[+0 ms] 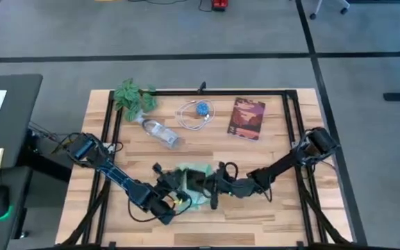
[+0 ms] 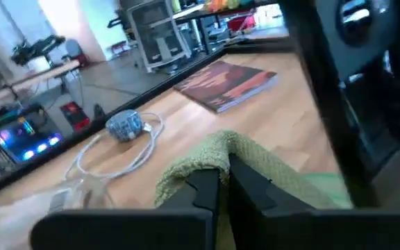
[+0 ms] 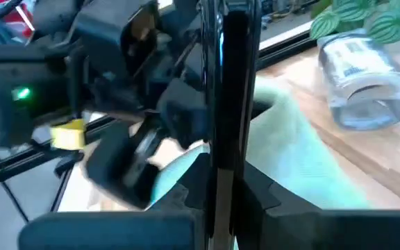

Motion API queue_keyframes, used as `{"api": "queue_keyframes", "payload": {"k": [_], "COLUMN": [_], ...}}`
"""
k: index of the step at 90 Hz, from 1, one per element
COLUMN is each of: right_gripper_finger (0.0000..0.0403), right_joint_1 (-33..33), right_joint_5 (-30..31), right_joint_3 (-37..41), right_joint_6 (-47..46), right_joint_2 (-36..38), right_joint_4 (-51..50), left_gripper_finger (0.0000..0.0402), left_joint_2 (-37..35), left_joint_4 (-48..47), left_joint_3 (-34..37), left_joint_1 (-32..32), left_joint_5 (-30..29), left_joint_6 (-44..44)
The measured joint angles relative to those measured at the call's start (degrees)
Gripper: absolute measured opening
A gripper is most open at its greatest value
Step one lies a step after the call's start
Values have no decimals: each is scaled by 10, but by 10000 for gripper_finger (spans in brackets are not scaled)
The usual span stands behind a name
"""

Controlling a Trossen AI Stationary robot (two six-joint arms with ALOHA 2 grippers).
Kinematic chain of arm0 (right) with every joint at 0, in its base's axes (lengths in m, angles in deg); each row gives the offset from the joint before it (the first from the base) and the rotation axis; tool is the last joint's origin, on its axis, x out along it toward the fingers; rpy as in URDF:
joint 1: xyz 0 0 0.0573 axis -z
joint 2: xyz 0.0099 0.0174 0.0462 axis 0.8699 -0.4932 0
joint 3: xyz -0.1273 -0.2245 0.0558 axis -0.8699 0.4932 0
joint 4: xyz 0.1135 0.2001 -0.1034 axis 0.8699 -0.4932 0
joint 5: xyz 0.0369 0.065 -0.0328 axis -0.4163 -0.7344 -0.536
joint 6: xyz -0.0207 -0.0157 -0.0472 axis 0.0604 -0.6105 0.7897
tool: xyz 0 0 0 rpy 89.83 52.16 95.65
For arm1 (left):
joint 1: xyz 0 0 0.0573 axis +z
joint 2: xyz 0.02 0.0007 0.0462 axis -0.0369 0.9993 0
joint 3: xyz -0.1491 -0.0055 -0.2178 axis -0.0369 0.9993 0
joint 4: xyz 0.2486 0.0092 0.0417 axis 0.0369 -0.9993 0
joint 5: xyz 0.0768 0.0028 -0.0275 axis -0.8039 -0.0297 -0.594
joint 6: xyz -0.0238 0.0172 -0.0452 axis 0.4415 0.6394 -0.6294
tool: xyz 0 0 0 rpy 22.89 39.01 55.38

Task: Apply microfiber cloth
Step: Wipe the back and front of the black cellphone with the green microfiber cloth

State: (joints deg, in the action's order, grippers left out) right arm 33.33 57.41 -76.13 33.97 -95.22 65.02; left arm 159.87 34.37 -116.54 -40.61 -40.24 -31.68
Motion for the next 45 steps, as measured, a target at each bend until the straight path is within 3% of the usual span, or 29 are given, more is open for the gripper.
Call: {"api": "queue_keyframes", "payload": {"k": [17,28,35,45], "right_gripper_finger": [18,18,18,18], "right_joint_1": [6,13,16,22], "right_joint_5": [26,35,33,32], "right_joint_3": [0,1,1,1], "right_joint_6": [0,0,-2,-2], "right_joint_2": [0,0,0,-1], "right_joint_4": [-33,-32,-33,-33], "left_gripper_finger": [0,0,0,0], "left_joint_2": [-26,-27,-10,21], "left_joint_4": [-12,2,36,122], "left_joint_3": [-1,-1,-1,0], "left_joint_1": [-38,-55,-57,-53], "left_joint_5": [28,89,125,127], "left_joint_6": [0,-3,14,84]}}
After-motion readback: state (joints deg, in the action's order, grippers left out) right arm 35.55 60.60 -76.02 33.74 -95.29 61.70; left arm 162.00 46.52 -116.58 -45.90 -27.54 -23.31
